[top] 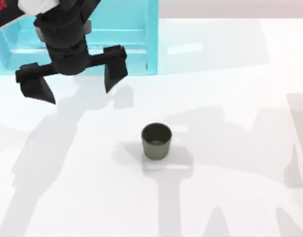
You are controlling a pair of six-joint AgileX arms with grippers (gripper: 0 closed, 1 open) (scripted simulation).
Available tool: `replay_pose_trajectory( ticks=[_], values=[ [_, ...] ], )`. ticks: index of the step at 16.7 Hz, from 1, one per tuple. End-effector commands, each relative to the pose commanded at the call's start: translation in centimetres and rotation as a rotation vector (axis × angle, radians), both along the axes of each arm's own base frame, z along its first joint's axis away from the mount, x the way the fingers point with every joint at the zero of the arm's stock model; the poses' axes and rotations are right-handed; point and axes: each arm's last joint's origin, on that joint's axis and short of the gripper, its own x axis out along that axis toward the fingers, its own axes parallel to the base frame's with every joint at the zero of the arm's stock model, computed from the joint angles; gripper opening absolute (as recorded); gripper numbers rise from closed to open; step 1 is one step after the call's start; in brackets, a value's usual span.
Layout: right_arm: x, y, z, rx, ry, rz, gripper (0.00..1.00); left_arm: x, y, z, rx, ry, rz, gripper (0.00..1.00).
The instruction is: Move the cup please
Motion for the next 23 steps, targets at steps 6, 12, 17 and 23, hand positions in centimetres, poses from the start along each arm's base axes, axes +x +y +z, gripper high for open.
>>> replay_pose_trajectory(
  ticks=[6, 12, 17, 23],
  values=[
    [0.0, 0.0, 0.0, 0.000, 0.000, 0.000, 1.00, 0.3, -10.7, -1.0, 0.013, 0.112, -0.164, 1.00],
    [0.0, 0.0, 0.0, 0.000, 0.000, 0.000, 1.00, -1.6, -15.7, -0.6, 0.002, 0.119, -0.268, 1.00],
    [0.0, 0.0, 0.0, 0.000, 0.000, 0.000, 1.00, -1.5, -15.5, -0.5, 0.001, 0.116, -0.265, 1.00],
    [0.0, 0.0, 0.0, 0.000, 0.000, 0.000, 1.00, -1.2, -15.8, -4.6, 0.002, 0.119, -0.269, 1.00]
  ],
)
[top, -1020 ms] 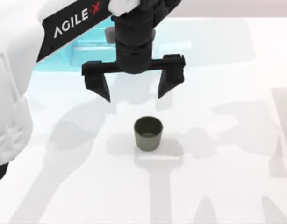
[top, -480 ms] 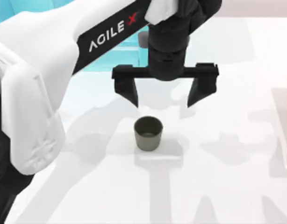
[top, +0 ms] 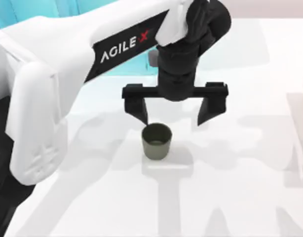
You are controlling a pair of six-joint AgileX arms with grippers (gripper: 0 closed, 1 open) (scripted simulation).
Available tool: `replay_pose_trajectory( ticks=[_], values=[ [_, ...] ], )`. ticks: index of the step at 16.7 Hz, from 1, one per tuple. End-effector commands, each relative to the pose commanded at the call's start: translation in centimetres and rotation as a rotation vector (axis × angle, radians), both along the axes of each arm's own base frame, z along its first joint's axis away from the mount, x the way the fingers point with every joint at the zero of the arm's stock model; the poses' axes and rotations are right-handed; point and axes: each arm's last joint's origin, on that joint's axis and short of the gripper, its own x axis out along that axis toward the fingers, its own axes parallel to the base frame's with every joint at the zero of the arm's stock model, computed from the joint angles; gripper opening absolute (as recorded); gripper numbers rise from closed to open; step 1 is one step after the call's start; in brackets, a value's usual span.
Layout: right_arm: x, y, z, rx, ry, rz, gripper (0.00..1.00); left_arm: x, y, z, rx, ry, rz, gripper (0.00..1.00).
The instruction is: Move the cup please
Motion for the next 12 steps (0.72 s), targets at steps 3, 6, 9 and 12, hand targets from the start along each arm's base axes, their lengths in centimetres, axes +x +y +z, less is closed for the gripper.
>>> replay_pose_trajectory(
  ticks=[3, 6, 9, 12],
  values=[
    [0.0, 0.0, 0.0, 0.000, 0.000, 0.000, 1.00, -0.1, 0.0, -3.8, -0.001, -0.001, 0.000, 1.00],
    [0.0, 0.0, 0.0, 0.000, 0.000, 0.000, 1.00, -0.4, 0.2, -5.9, 0.000, 0.000, 0.000, 1.00],
    [0.0, 0.0, 0.0, 0.000, 0.000, 0.000, 1.00, -0.4, 0.2, -6.0, 0.000, 0.000, 0.000, 1.00],
    [0.0, 0.0, 0.0, 0.000, 0.000, 0.000, 1.00, -0.4, 0.2, -6.0, 0.000, 0.000, 0.000, 0.85]
  ],
)
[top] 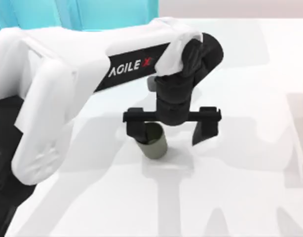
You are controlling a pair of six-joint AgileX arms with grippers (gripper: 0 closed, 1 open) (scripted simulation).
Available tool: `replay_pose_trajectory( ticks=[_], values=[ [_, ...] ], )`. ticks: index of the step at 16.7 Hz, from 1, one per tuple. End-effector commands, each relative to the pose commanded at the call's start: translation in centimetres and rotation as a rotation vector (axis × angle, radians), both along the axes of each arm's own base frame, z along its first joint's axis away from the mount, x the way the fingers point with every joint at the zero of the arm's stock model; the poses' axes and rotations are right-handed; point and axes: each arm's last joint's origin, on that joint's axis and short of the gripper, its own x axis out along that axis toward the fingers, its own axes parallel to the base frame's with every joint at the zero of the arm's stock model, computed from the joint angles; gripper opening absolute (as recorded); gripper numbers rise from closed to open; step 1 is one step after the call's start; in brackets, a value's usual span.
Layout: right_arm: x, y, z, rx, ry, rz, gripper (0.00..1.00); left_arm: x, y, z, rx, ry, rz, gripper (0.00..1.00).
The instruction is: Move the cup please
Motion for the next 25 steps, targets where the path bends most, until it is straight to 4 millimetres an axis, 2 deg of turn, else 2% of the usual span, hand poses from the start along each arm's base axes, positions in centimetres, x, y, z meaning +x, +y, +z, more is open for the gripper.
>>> replay_pose_trajectory(
  ticks=[11, 21, 23, 25],
  values=[
    [0.0, 0.0, 0.0, 0.000, 0.000, 0.000, 1.00, 0.0, 0.0, 0.0, 0.000, 0.000, 0.000, 0.02],
    [0.0, 0.0, 0.0, 0.000, 0.000, 0.000, 1.00, 0.1, 0.1, 0.1, -0.001, 0.000, 0.000, 0.00],
    [0.0, 0.0, 0.0, 0.000, 0.000, 0.000, 1.00, 0.4, 1.4, 0.6, -0.003, 0.004, -0.008, 0.00],
    [0.0, 0.0, 0.0, 0.000, 0.000, 0.000, 1.00, 1.0, 4.2, 1.7, -0.009, 0.007, -0.023, 0.00]
  ],
)
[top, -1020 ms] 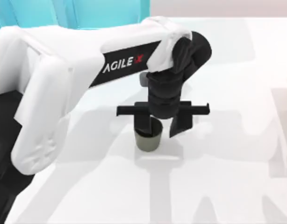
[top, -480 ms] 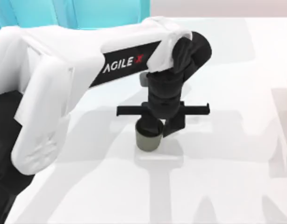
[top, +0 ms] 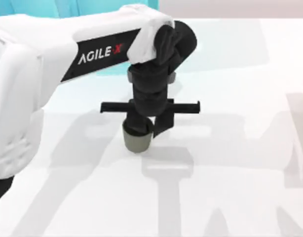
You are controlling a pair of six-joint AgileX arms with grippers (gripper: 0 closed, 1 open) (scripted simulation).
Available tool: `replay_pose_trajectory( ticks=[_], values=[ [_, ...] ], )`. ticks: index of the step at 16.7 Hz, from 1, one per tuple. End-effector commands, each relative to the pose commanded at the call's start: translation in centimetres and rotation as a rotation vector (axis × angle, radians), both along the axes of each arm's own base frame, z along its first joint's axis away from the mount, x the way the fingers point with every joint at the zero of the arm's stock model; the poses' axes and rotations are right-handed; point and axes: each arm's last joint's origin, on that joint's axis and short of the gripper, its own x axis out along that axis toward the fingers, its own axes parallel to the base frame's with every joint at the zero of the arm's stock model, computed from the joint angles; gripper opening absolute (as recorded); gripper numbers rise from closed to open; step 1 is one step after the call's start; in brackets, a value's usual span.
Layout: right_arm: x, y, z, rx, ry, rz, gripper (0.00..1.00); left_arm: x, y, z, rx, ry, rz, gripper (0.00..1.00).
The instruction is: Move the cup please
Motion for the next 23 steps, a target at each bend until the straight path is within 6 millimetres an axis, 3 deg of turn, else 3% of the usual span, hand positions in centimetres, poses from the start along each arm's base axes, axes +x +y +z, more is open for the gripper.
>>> replay_pose_trajectory(
  ticks=[2, 5, 8, 10, 12, 18, 23],
  values=[
    [0.0, 0.0, 0.0, 0.000, 0.000, 0.000, 1.00, 1.2, 4.3, 1.2, -0.007, -0.001, -0.004, 0.00],
    [0.0, 0.0, 0.0, 0.000, 0.000, 0.000, 1.00, 3.1, 13.4, 2.8, -0.017, -0.006, 0.042, 0.00],
    [0.0, 0.0, 0.0, 0.000, 0.000, 0.000, 1.00, 2.2, 21.3, 4.3, -0.026, -0.014, 0.049, 0.00],
    [0.0, 0.0, 0.0, 0.000, 0.000, 0.000, 1.00, 0.6, 24.4, 5.0, -0.032, -0.015, 0.038, 0.00],
    [0.0, 0.0, 0.0, 0.000, 0.000, 0.000, 1.00, -0.4, 25.8, 5.3, -0.038, -0.015, 0.027, 0.00],
    [0.0, 0.0, 0.0, 0.000, 0.000, 0.000, 1.00, -0.5, 25.9, 5.2, -0.036, -0.012, 0.019, 0.00],
    [0.0, 0.0, 0.0, 0.000, 0.000, 0.000, 1.00, -0.2, 26.5, 1.4, -0.040, -0.027, 0.027, 0.00]
  ],
)
